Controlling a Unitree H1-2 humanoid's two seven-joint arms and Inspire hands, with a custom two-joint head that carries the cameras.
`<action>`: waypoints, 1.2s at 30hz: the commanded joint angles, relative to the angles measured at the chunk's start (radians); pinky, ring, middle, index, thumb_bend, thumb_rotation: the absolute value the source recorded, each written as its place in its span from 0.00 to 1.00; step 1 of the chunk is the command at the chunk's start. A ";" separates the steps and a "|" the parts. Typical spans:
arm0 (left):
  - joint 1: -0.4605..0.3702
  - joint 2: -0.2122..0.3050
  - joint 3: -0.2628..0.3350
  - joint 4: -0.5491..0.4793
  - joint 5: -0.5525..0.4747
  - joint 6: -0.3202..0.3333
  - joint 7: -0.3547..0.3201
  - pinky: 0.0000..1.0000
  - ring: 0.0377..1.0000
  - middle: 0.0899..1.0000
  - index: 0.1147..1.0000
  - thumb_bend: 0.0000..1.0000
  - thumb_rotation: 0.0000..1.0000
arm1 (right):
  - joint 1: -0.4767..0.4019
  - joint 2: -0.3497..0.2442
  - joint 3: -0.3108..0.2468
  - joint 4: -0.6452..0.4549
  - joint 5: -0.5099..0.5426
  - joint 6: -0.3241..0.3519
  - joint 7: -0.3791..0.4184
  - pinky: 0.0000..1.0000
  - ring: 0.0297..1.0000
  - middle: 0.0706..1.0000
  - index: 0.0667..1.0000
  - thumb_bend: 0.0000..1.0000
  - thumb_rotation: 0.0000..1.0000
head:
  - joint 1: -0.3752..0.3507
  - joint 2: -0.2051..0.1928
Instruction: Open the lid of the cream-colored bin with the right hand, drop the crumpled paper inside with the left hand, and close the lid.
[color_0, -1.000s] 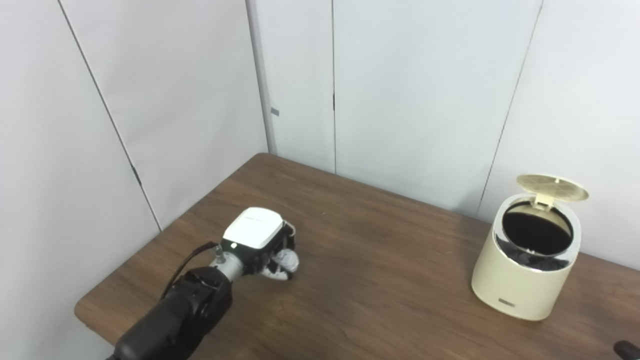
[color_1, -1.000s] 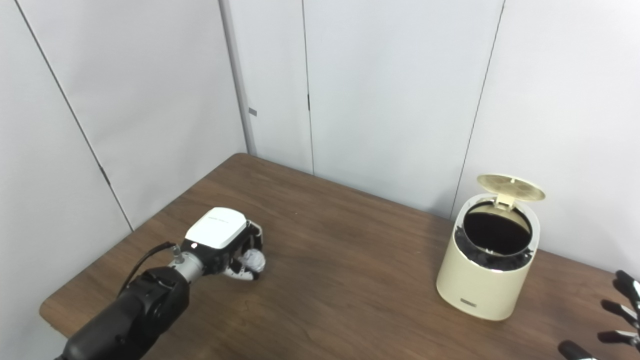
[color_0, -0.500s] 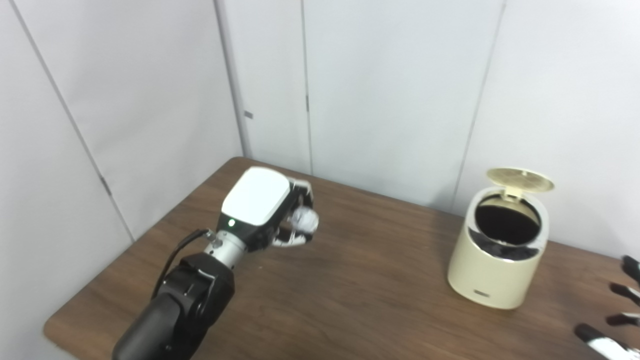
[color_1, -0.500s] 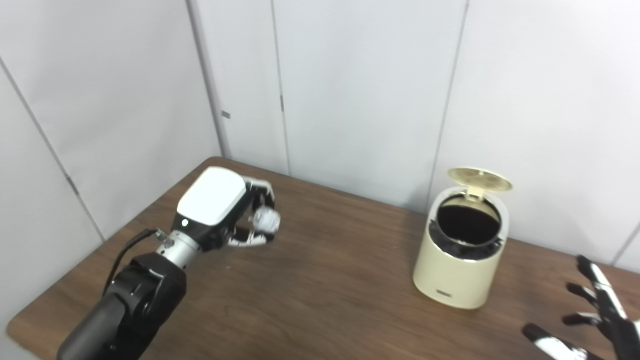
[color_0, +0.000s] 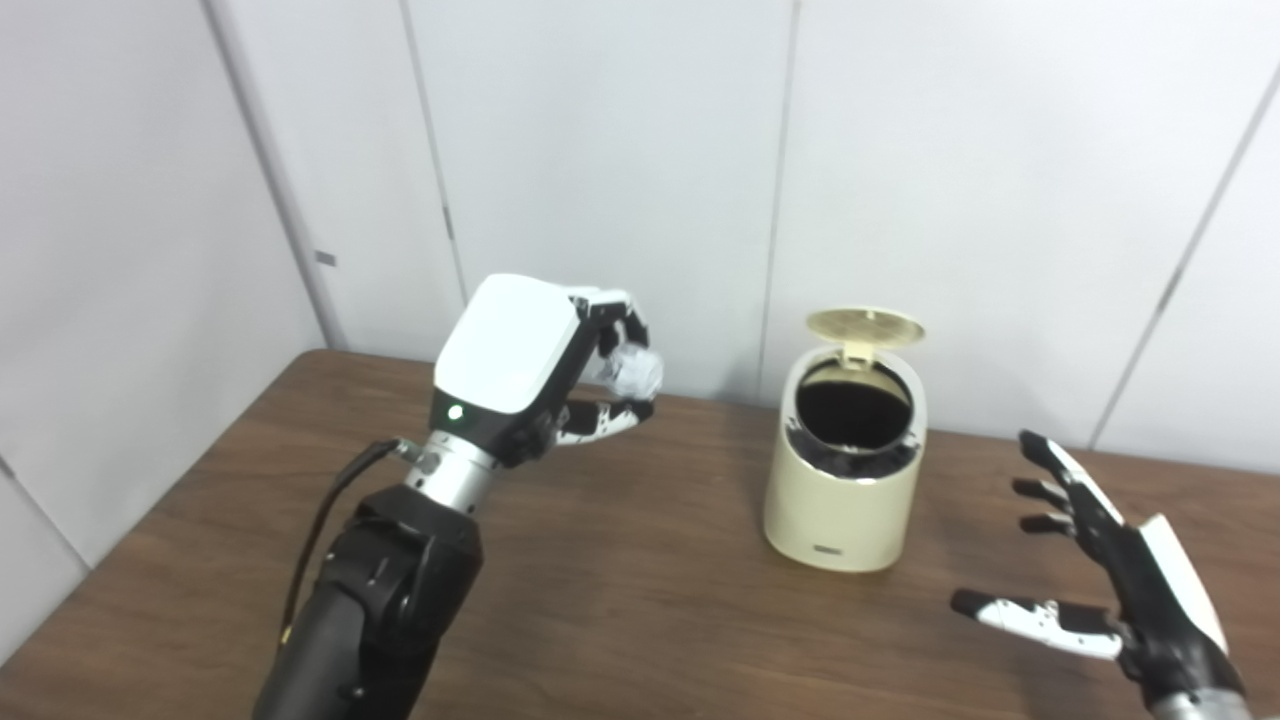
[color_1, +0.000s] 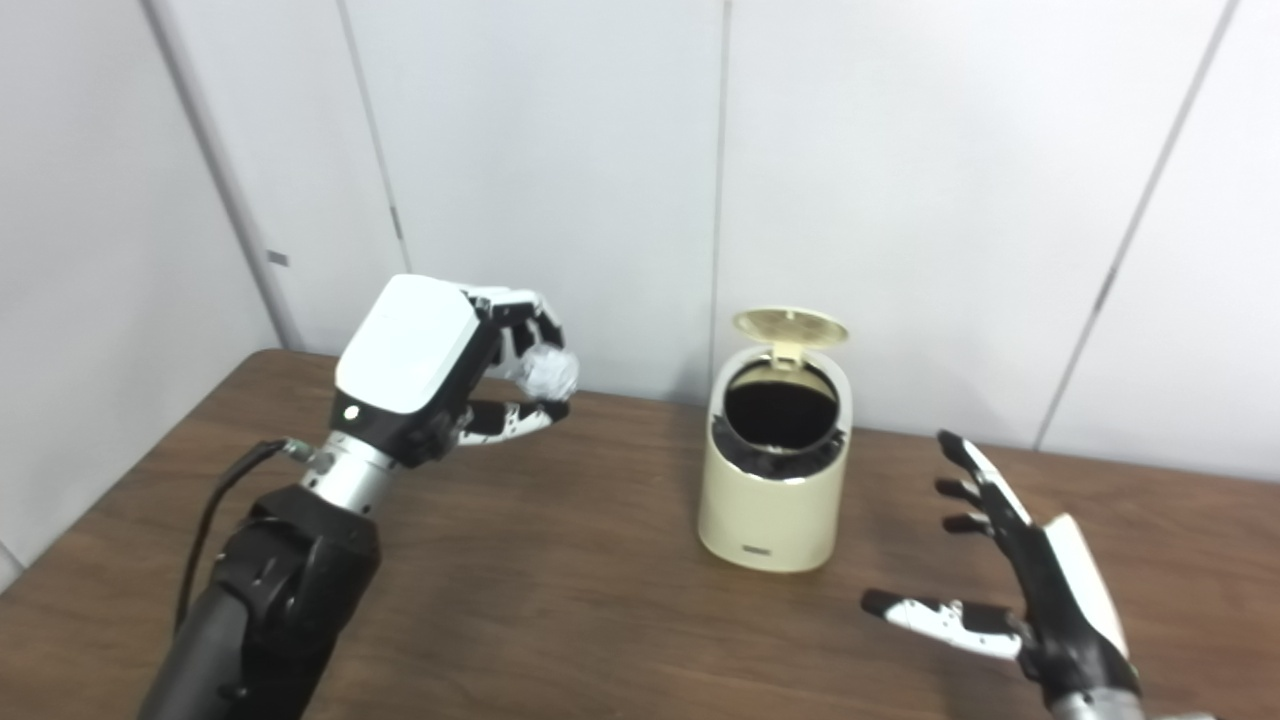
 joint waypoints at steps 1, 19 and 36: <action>-0.075 -0.026 -0.009 0.020 -0.009 -0.031 0.075 0.35 0.35 0.41 0.47 0.50 0.00 | -0.035 -0.008 -0.001 -0.012 -0.003 -0.046 -0.018 0.68 0.82 0.91 0.90 0.80 0.27 | -0.025 -0.007; -0.224 -0.165 -0.104 0.327 -0.083 -0.124 0.259 0.39 0.36 0.42 0.47 0.50 0.00 | -0.020 0.056 0.031 -0.041 -0.073 -0.006 -0.048 0.66 0.81 0.90 0.90 0.81 0.29 | -0.220 -0.040; -0.267 -0.205 -0.163 0.439 -0.091 -0.123 0.297 0.35 0.34 0.40 0.47 0.50 0.00 | -0.017 0.063 0.039 -0.056 -0.090 0.014 -0.045 0.65 0.82 0.92 0.91 0.79 0.32 | -0.242 -0.041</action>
